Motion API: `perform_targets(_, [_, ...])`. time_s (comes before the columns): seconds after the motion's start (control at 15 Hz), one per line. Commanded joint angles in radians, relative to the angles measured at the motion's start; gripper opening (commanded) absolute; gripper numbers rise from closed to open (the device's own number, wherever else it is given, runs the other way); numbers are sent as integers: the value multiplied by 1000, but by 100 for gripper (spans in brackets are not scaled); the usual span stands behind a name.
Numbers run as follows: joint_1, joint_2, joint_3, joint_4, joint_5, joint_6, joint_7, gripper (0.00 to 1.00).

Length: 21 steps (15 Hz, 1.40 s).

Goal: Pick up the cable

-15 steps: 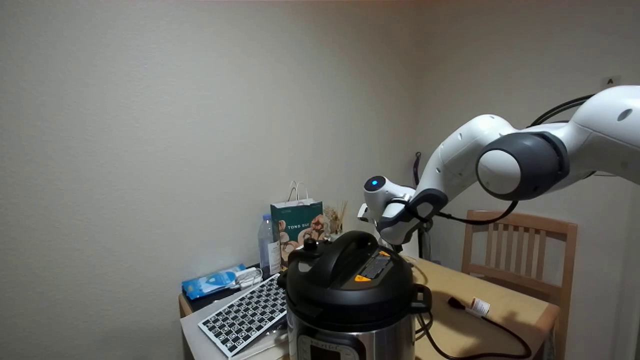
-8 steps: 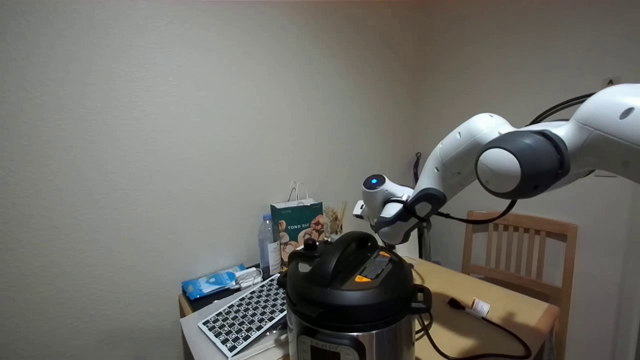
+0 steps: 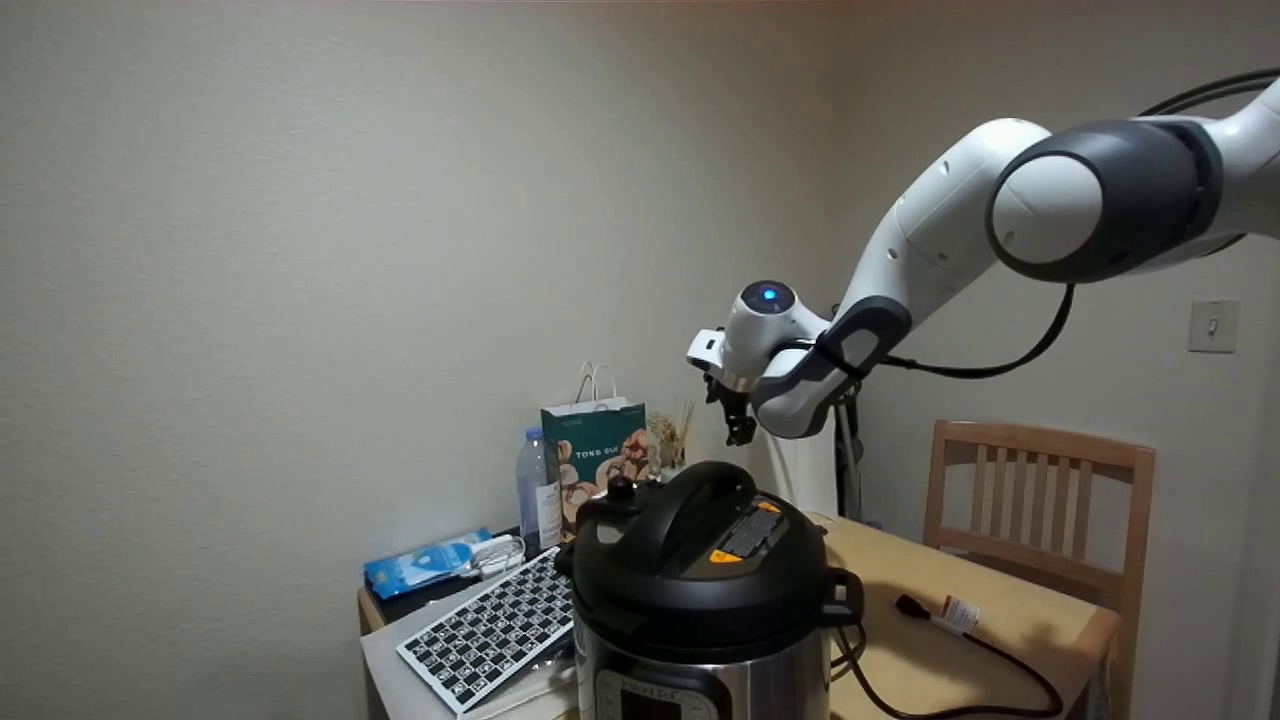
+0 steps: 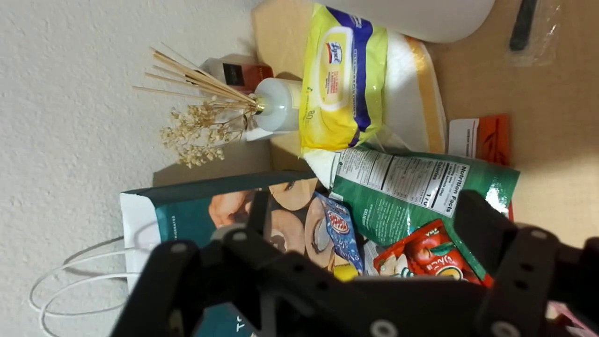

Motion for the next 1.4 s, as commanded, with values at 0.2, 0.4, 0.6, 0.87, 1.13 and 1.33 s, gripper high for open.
perform_targets(0.2, [-18,-52,36,-83,11,27,-31,100])
perform_targets(0.4, [4,-166,30,-213,3,48,24,100])
perform_targets(0.6, [22,-269,12,-339,-17,77,48,100])
perform_targets(0.87, [27,-258,6,-310,-11,45,51,100])
perform_targets(1.13, [37,-310,-14,-372,-23,46,75,100])
perform_targets(1.33, [37,-310,-14,-374,-23,46,75,100])
